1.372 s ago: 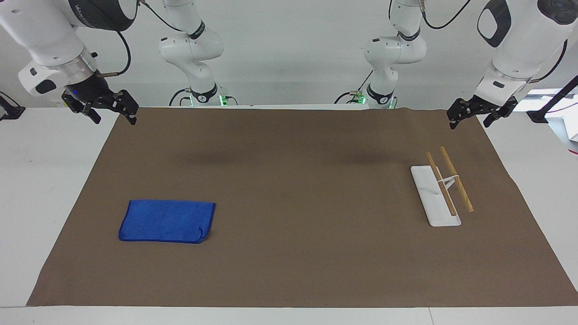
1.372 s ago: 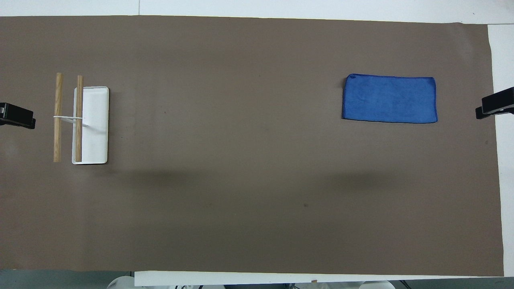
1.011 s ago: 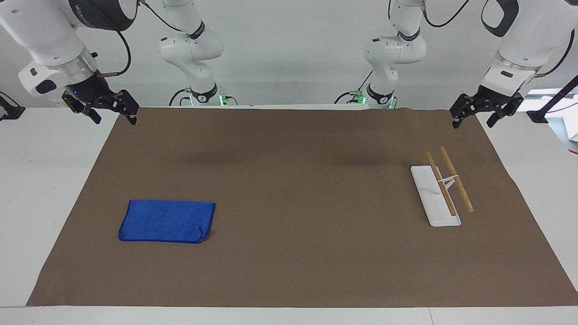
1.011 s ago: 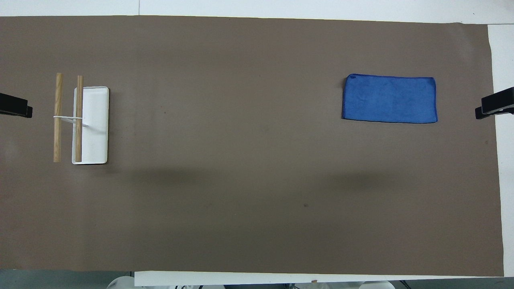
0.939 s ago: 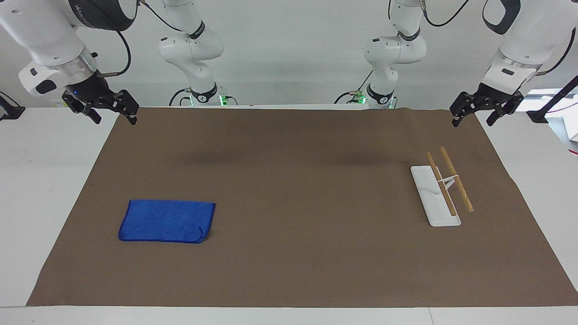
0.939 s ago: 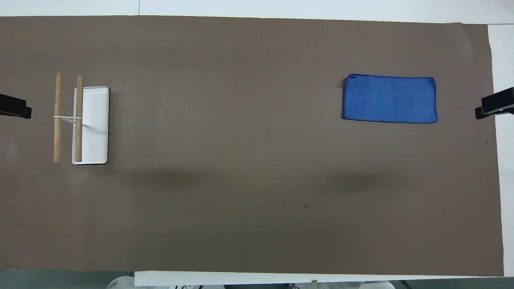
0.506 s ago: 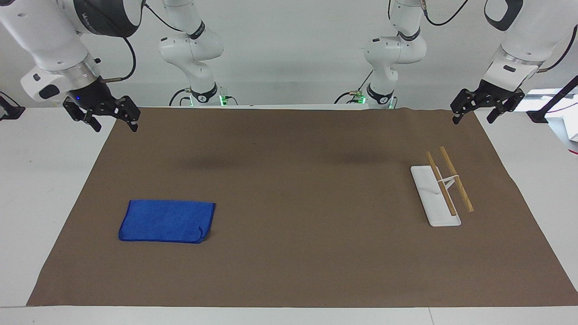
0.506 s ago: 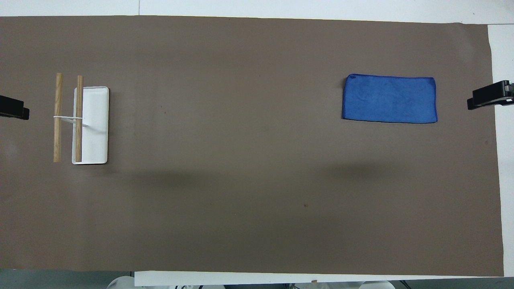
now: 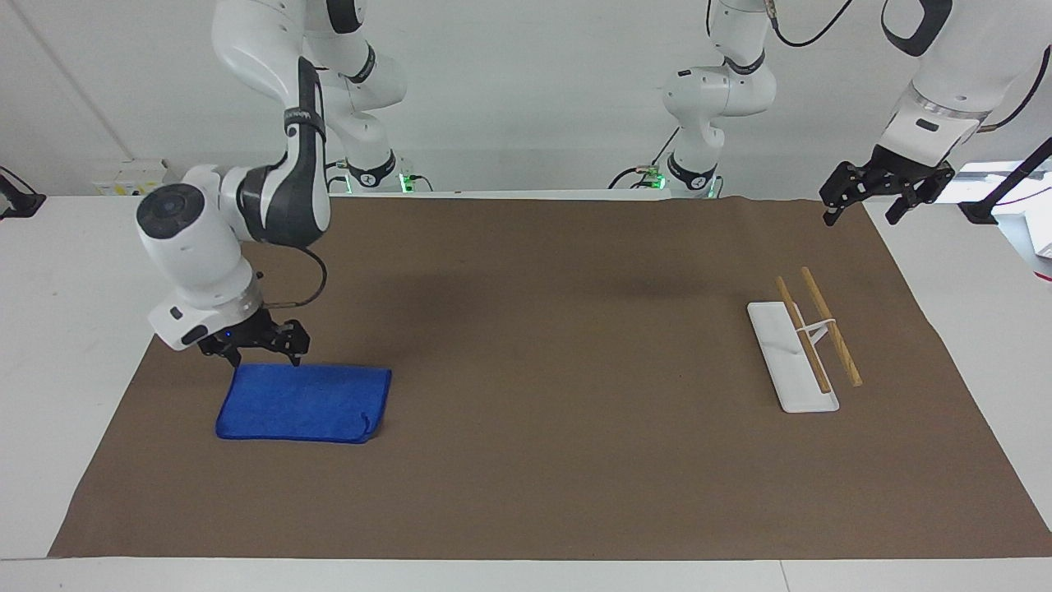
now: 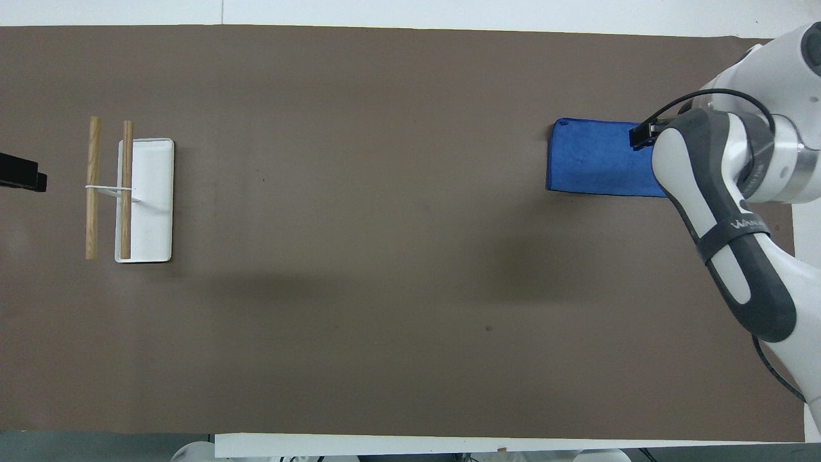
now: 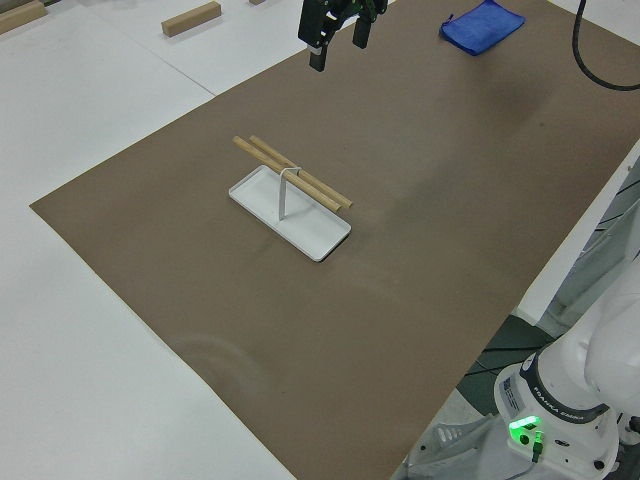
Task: Right arm passes towel to left arm to hang
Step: 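Reach the right gripper down onto the blue towel's near edge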
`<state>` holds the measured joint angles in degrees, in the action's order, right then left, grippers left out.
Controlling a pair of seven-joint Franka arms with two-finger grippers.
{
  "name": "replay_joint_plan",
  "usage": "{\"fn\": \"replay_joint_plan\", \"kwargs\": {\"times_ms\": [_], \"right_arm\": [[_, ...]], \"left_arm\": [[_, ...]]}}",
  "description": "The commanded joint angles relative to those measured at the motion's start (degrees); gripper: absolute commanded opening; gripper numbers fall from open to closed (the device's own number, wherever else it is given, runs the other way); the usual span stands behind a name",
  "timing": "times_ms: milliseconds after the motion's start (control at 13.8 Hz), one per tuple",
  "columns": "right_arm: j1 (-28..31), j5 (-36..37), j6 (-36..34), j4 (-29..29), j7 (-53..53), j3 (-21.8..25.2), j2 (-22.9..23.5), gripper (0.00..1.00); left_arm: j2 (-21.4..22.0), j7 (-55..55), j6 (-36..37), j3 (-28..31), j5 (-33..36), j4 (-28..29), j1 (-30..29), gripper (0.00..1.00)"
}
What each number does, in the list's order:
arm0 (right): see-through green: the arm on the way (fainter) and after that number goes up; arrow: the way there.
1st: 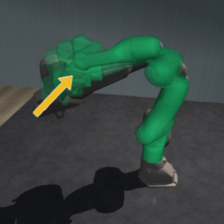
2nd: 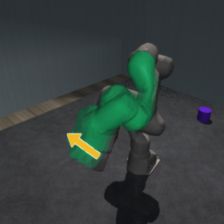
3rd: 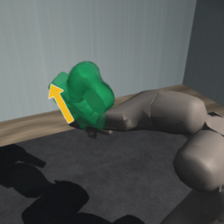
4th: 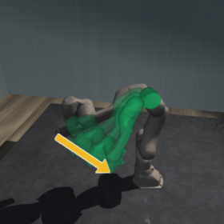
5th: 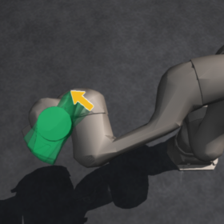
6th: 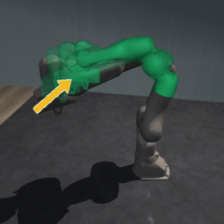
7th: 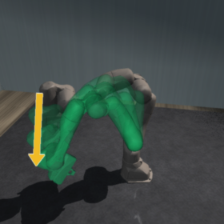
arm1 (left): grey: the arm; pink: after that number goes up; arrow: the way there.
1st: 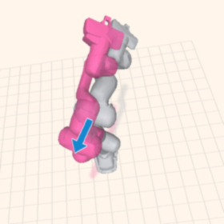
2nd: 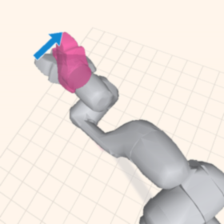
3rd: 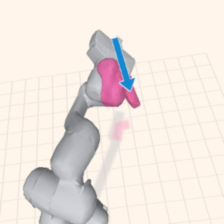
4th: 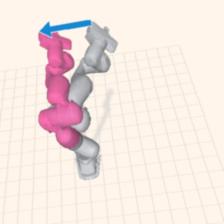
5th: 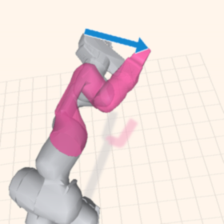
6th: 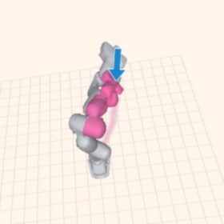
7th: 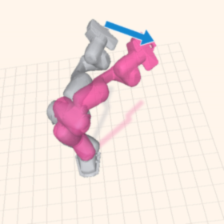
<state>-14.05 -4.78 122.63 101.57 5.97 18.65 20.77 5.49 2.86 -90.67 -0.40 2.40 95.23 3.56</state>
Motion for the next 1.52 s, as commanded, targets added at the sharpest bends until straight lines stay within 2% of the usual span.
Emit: {"fn": "replay_joint_plan", "kwargs": {"times_ms": [0, 289, 650, 1011, 1156, 1228, 1372, 1444], "right_arm": [[0.3, -3.7, 3.0, 2.4, 0.1, -0.2, 0.5, 1.0], [0.9, -3.7, 10.7, 10.5, 4.3, -0.1, 0.5, 1.0], [1.0, -3.7, 10.8, 11.6, 4.3, -0.1, 0.5, 0.95], [1.0, -3.7, 12.3, 13.0, 4.4, -0.1, 0.5, 0.87], [1.0, -3.7, 12.3, 13.0, 4.5, -0.1, 0.7, 0.72], [1.0, -3.7, 12.3, 13.0, 5.5, -0.1, 0.8, 0.5], [1.0, -3.7, 12.2, 13.0, 5.8, -0.1, 0.8, 0.13], [1.0, -3.7, 12.2, 12.9, 5.8, -0.1, 0.8, 0.02]], "left_arm": [[0.2, 0.6, 1.3, 0.0, -0.8, -0.5, -0.3, 1.0], [0.2, 0.6, 1.3, 0.0, -0.8, -0.5, -0.2, 1.0], [0.2, 0.5, 1.3, 0.0, -0.8, -0.5, -0.2, 1.0], [0.2, 0.6, 1.3, 0.0, -0.8, -0.5, -0.2, 1.0], [0.2, 0.6, 1.3, 0.0, -0.9, -0.5, -0.2, 1.0], [0.2, 0.6, 1.3, 0.0, -0.8, -0.5, -0.2, 1.0], [0.2, 0.6, 1.3, 0.0, -0.8, -0.5, -0.2, 1.0], [0.2, 0.6, 1.3, 0.0, -0.8, -0.5, -0.2, 1.0]]}}
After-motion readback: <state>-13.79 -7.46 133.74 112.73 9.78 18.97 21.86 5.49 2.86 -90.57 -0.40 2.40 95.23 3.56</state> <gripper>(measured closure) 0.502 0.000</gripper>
